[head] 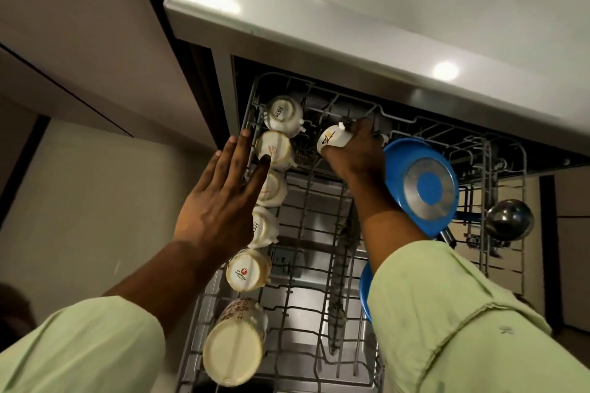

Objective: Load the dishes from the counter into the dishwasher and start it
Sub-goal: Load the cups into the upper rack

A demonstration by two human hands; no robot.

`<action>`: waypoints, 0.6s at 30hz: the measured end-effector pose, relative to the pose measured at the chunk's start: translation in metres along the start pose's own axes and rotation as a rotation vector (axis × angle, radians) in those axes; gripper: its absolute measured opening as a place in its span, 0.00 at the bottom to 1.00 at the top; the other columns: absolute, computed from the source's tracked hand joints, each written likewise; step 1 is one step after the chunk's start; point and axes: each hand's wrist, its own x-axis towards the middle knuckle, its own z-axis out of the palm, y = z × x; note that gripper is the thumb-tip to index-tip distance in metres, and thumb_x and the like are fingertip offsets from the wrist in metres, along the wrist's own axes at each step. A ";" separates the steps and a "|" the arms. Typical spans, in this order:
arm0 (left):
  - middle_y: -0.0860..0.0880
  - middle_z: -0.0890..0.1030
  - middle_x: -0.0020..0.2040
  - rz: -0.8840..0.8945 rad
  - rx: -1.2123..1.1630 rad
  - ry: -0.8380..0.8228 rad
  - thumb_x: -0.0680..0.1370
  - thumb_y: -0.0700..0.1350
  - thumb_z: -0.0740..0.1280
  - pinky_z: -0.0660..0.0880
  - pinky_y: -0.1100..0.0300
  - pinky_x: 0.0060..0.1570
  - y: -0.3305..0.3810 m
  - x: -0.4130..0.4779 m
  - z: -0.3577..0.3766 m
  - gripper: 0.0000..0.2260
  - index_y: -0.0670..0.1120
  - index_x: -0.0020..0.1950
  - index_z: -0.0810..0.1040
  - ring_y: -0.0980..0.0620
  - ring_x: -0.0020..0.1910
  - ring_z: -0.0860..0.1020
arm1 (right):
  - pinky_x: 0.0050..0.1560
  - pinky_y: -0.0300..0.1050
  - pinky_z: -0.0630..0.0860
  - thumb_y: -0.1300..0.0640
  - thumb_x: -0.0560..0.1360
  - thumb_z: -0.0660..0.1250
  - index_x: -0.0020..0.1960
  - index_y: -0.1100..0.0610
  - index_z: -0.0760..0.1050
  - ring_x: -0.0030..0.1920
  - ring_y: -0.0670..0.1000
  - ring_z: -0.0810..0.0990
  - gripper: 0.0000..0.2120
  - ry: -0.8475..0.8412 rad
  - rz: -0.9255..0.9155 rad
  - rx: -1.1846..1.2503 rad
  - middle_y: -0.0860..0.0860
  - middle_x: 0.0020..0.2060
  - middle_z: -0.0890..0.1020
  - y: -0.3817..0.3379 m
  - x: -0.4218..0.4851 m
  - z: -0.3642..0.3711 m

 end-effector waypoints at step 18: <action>0.35 0.48 0.80 0.008 -0.017 -0.001 0.63 0.42 0.76 0.50 0.45 0.75 0.000 -0.001 0.001 0.48 0.45 0.79 0.57 0.38 0.79 0.49 | 0.58 0.54 0.75 0.48 0.65 0.79 0.66 0.58 0.71 0.59 0.64 0.76 0.34 0.199 -0.046 0.064 0.62 0.61 0.75 -0.001 0.002 0.026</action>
